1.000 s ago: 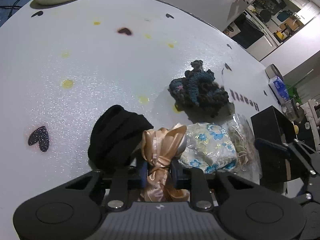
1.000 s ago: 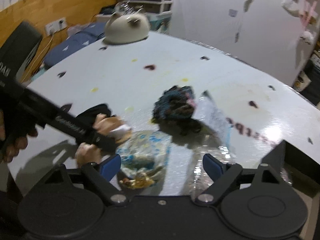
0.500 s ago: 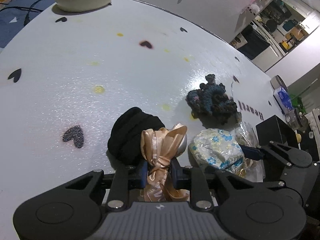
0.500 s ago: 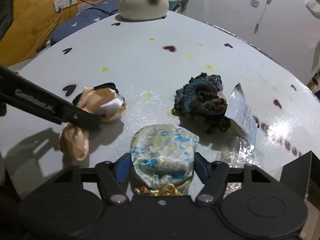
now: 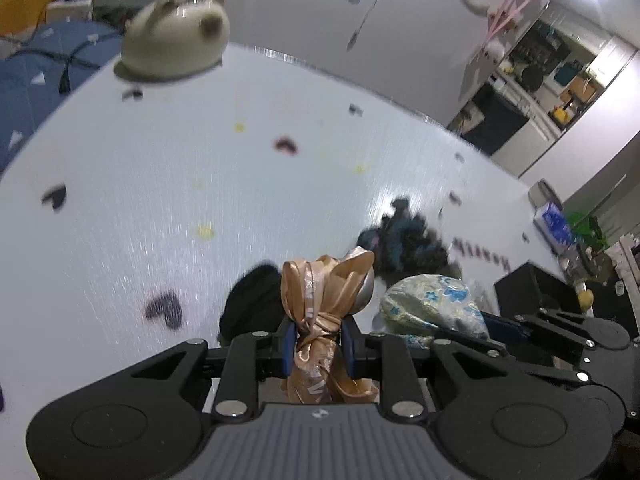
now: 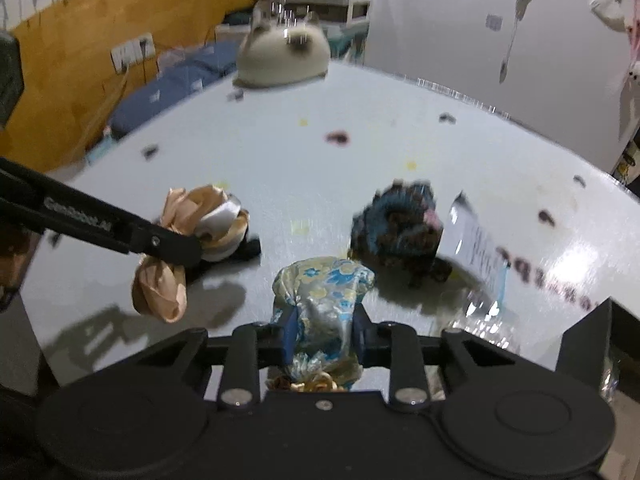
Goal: Organize soft objects
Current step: 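Carry the bow and floral pouch into the black box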
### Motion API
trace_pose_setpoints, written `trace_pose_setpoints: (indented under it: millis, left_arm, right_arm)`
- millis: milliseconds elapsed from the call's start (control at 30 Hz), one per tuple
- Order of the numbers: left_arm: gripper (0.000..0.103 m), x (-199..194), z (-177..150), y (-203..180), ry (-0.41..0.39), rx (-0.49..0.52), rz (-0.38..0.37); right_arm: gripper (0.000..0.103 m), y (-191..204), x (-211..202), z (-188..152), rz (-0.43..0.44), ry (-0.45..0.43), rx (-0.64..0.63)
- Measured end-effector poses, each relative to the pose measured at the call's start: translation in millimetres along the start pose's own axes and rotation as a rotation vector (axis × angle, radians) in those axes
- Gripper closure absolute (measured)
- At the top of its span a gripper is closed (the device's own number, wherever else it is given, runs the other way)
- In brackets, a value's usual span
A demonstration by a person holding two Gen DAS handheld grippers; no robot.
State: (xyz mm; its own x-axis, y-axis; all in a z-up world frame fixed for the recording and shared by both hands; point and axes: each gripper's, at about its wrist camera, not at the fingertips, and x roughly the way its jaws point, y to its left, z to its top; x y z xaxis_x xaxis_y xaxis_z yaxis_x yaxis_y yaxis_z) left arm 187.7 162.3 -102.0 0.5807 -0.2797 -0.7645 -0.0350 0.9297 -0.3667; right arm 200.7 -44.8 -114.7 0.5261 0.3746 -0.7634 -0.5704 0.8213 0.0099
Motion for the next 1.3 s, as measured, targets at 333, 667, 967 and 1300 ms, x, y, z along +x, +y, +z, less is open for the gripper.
trace_pose_setpoints:
  millis: [333,667,967,1300]
  left_arm:
    - [0.078,-37,19,-32,-0.172,0.020,-0.014]
    - [0.078,-34,9,-104,-0.191,0.076,-0.042]
    - [0.078,-3,-6,-180,-0.129,0.078,-0.116]
    - [0.078,56,-27,-262,0.013,0.093,-0.246]
  right_arm:
    - [0.075,-26,-58,16,-0.028,-0.228,0.100]
    - [0.075,-77,-104,-2,-0.032,-0.340,0.201]
    - [0.075,-146,-141,-43,-0.083,-0.332,0.272]
    - [0.075,-221,-175,-96,-0.160,-0.306,0.367]
